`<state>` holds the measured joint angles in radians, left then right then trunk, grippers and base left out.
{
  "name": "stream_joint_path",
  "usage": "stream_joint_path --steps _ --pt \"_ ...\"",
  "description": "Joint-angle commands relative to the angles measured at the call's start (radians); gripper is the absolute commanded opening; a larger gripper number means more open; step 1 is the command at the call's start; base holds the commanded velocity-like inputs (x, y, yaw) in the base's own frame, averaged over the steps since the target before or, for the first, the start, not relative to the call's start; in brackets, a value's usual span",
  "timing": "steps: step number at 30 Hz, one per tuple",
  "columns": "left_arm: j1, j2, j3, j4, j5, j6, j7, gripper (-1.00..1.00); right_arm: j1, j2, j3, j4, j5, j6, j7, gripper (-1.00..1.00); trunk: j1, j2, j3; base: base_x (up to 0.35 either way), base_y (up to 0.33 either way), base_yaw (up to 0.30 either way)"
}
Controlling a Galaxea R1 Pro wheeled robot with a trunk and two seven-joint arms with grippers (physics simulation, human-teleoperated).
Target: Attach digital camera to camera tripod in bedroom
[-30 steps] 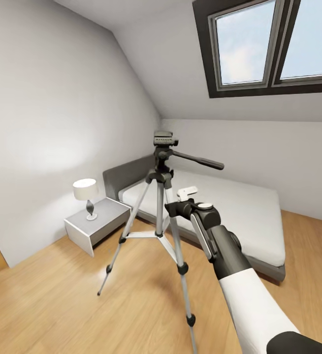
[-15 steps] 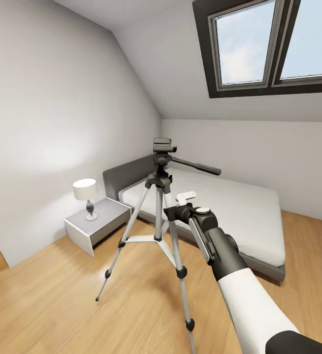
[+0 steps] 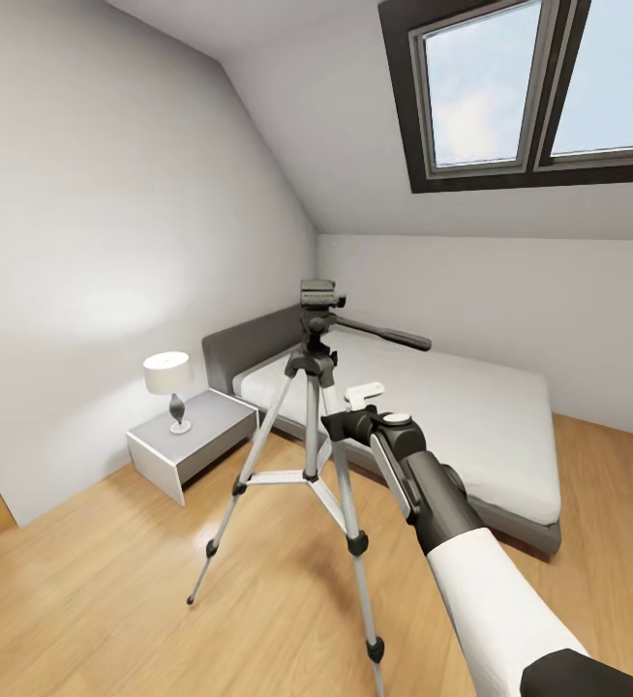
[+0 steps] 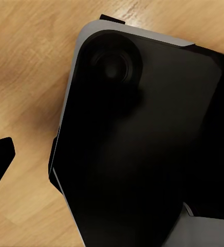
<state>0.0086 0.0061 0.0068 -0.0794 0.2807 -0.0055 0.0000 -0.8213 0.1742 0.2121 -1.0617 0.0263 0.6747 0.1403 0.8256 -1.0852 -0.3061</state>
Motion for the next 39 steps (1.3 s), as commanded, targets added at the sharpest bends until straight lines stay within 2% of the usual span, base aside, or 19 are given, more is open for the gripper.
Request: stream_joint_path --steps 1,21,22,39 --pt "0.001 0.000 0.000 -0.002 0.005 -0.001 0.000 1.00 -0.001 0.000 0.000 0.000 0.001 0.004 0.004 -1.00 0.000 -0.001 -0.001 0.000 0.000 0.000" --pt "0.001 0.000 0.001 -0.002 0.005 -0.001 0.000 1.00 -0.001 0.000 -0.001 0.036 0.000 -0.028 0.004 -1.00 0.000 -0.001 -0.001 0.000 0.000 0.000" --pt "0.001 0.000 0.001 -0.002 0.005 -0.001 0.000 1.00 -0.001 0.000 -0.001 0.037 0.000 -0.029 0.004 1.00 0.000 -0.001 -0.001 0.000 0.000 0.000" --pt "0.001 0.000 -0.002 -0.003 0.003 -0.002 0.000 1.00 -0.001 0.000 -0.002 0.039 0.000 -0.033 0.005 1.00 0.000 -0.001 -0.001 0.000 0.000 0.000"
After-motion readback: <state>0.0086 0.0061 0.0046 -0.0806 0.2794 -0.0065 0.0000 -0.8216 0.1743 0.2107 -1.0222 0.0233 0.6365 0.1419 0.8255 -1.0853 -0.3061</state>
